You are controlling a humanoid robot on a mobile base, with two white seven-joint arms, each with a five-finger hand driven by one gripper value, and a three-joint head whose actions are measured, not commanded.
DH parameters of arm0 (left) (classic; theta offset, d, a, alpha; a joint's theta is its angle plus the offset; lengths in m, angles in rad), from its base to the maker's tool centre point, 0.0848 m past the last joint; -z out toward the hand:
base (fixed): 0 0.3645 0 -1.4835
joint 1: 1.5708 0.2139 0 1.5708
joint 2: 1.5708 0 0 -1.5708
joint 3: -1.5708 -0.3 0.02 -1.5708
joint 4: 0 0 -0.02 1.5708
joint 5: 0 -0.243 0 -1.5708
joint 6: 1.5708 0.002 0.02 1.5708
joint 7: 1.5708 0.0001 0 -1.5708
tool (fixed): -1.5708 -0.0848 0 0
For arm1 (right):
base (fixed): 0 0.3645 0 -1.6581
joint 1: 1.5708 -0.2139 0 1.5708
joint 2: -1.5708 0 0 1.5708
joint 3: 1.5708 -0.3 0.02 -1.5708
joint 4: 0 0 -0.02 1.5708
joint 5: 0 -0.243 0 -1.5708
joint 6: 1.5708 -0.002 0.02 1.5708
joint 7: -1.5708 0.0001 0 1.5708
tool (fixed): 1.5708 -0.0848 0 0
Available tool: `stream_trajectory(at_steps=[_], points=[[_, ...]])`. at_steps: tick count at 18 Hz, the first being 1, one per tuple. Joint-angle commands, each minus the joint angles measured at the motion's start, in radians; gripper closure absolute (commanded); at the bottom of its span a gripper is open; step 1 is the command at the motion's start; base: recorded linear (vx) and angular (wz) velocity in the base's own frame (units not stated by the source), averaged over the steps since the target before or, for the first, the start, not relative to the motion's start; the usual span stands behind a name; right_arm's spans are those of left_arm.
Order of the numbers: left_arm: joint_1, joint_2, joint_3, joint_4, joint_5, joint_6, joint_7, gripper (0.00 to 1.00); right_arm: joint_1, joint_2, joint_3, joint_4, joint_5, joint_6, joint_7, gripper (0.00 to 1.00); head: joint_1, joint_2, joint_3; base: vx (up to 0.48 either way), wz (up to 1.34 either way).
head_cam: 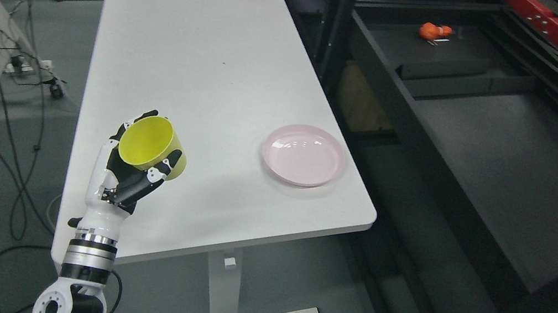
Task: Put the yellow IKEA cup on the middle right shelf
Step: 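Lift the yellow cup with the left hand while turning toward the shelves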
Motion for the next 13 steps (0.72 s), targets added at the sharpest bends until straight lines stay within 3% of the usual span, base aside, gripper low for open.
stream_trajectory(at_steps=[1,13], points=[[0.005,0.017,0.009,-0.027,0.000,0.000,-0.001,1.00,0.014,-0.017,0.017,0.000,-0.025,0.001,0.001,0.01,0.0000,0.000,0.000,-0.190,-0.93],[0.003,0.017,-0.034,-0.024,0.000,0.009,-0.001,1.00,0.014,-0.017,0.017,0.000,-0.025,0.001,0.001,0.01,0.0000,0.000,0.000,-0.251,-1.16]])
